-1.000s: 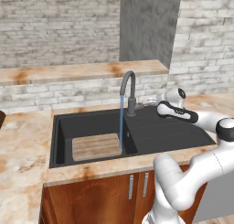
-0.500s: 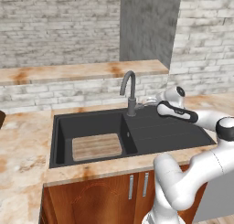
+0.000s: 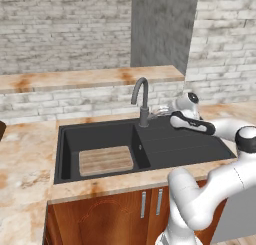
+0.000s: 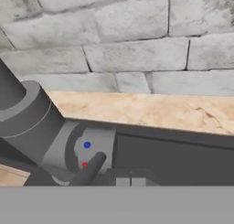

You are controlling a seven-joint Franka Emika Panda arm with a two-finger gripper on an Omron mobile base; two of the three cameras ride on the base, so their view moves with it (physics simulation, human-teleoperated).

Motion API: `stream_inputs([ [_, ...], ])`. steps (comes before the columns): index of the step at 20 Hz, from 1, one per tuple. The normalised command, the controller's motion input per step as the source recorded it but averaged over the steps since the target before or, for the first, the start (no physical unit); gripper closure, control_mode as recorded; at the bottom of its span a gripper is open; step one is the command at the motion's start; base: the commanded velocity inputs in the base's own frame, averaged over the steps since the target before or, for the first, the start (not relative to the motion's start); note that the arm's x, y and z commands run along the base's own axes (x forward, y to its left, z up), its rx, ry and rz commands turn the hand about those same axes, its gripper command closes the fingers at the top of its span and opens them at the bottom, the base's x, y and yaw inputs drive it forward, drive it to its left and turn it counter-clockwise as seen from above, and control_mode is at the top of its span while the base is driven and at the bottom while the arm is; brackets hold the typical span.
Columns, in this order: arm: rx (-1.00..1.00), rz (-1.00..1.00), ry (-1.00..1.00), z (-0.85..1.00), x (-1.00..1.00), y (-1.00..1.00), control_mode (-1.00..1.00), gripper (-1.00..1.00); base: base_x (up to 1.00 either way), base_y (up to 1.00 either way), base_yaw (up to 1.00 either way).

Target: Turn on the sink faucet with hot water and rinse the cutting board for ten seconds, then turn off the faucet. Push the cutting board to reach the water if necessary.

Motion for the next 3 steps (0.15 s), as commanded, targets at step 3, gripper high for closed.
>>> stream_inputs([
  [3,-0.10,0.00,-0.01,0.00,-0.09,0.69,-1.00,1.00,0.00,0.00,0.00],
])
